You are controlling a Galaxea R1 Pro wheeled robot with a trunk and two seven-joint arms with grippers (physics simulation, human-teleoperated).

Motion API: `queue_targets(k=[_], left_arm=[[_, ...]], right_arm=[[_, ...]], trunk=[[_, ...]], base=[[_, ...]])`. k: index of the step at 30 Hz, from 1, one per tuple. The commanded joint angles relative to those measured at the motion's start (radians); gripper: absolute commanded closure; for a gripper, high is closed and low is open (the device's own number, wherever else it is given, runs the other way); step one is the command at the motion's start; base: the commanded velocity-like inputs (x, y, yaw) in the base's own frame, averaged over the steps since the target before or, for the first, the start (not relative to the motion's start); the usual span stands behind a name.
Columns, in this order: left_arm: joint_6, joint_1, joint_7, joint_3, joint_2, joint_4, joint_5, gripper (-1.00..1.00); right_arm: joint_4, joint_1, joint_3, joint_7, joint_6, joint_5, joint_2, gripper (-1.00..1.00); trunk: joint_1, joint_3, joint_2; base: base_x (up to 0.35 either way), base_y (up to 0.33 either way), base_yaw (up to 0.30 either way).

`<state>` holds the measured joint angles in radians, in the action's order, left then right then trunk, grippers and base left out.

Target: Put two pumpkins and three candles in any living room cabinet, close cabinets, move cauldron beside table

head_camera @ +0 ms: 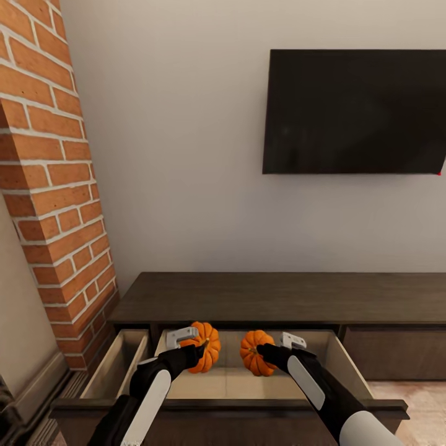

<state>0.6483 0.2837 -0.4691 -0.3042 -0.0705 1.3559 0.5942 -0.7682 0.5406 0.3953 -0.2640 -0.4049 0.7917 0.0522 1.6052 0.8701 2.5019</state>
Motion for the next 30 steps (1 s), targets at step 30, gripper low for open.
queue_targets(k=[30], left_arm=[[-0.013, 0.025, -0.061, -0.006, -0.002, -0.064, 0.005, 1.00]], right_arm=[[-0.014, 0.067, 0.016, -0.002, -0.128, 0.001, 0.000, 1.00]], trunk=[[0.013, 0.117, 0.008]], base=[[0.000, 0.000, 0.000]])
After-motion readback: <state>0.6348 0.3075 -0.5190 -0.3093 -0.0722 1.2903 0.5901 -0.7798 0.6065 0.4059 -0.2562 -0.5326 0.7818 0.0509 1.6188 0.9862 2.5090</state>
